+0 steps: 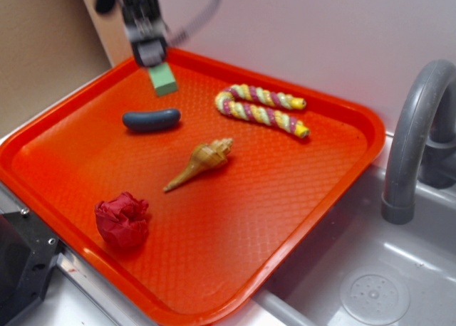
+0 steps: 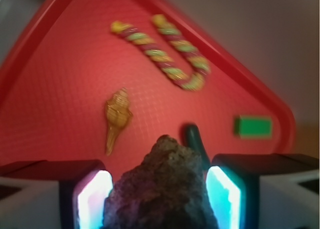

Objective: Grab the rock.

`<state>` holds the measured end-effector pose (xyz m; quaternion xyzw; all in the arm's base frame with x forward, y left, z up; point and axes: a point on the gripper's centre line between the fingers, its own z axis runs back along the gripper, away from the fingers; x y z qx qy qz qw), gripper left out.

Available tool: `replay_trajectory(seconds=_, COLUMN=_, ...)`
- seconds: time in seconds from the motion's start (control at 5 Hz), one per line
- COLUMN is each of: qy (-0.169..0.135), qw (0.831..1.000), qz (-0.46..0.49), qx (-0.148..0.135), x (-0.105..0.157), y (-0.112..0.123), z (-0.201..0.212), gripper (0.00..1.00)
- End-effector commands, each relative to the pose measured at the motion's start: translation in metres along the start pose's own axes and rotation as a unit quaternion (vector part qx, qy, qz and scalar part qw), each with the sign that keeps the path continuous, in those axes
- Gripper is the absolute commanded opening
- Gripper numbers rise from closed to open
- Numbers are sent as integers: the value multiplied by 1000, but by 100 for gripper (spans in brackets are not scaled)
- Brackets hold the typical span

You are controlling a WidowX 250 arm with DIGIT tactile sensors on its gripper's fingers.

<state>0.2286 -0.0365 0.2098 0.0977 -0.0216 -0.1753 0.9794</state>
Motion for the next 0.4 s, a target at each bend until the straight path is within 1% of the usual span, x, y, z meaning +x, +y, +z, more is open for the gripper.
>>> replay_trajectory(seconds=0.0, qy=-38, qw=980, qz=196, qx=-21, x=-28, y=-17, z=69, gripper=0)
replay_trajectory(seconds=0.2, qy=-32, qw=976, qz=215, qx=-5, x=-30, y=-19, z=63, gripper=0)
